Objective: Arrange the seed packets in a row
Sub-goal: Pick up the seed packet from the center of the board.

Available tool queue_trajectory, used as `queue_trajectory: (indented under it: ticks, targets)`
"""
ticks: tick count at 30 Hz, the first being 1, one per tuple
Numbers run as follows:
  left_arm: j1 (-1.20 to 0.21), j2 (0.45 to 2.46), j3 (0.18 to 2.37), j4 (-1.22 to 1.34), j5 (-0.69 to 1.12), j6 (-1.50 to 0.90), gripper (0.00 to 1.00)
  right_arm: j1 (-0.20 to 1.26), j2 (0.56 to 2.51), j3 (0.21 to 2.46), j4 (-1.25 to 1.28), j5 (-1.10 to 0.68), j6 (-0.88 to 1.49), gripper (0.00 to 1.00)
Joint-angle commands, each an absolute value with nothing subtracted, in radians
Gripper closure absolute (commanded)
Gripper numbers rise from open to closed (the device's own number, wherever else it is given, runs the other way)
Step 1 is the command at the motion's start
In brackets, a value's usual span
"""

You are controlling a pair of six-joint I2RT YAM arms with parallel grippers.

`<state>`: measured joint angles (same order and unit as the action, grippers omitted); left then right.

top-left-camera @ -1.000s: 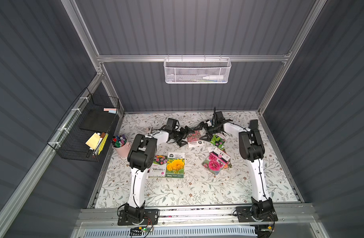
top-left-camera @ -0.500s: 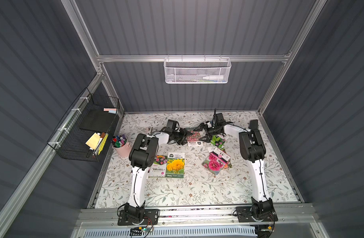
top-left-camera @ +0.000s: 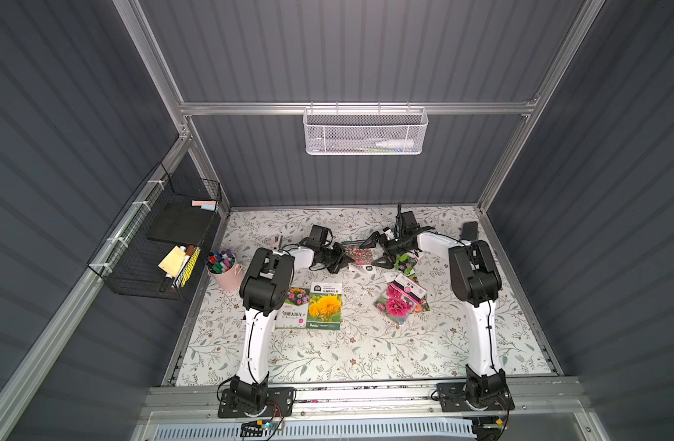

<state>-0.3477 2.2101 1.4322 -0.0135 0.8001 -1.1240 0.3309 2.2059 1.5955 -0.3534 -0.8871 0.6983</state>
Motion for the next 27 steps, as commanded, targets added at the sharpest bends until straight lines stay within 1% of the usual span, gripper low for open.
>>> queue_trajectory:
  ticks: [1, 5, 8, 12, 15, 19, 22, 25, 27]
  targets:
    - [-0.353, 2.121, 1.402, -0.052, 0.899, -1.061, 1.00, 0.315, 2.114, 1.545, -0.381, -0.850, 0.645, 0.02]
    - [-0.352, 2.075, 1.385, -0.050, 1.026, -1.018, 1.00, 0.272, 2.031, 1.462, -0.349, -0.877, 0.638, 0.02]
    - [-0.351, 2.058, 1.382, -0.014, 1.136, -1.037, 1.00, 0.234, 1.995, 1.422, -0.352, -0.914, 0.627, 0.03]
    - [-0.352, 2.037, 1.335, -0.010, 1.245, -1.180, 1.00, 0.197, 1.952, 1.344, -0.327, -0.971, 0.624, 0.04]
    - [-0.352, 2.036, 1.325, 0.030, 1.296, -1.274, 1.00, 0.191, 1.939, 1.301, -0.296, -1.018, 0.635, 0.05]
    - [-0.353, 2.037, 1.313, 0.213, 1.351, -1.415, 1.00, 0.189, 1.926, 1.242, -0.182, -1.110, 0.704, 0.05]
    - [-0.353, 2.044, 1.313, 0.369, 1.359, -1.542, 1.00, 0.193, 1.926, 1.210, -0.099, -1.174, 0.761, 0.05]
    - [-0.355, 2.056, 1.325, 0.473, 1.357, -1.641, 1.00, 0.197, 1.928, 1.180, -0.047, -1.203, 0.796, 0.05]
    - [-0.359, 2.054, 1.322, 0.474, 1.363, -1.644, 1.00, 0.196, 1.926, 1.148, 0.042, -1.222, 0.862, 0.05]
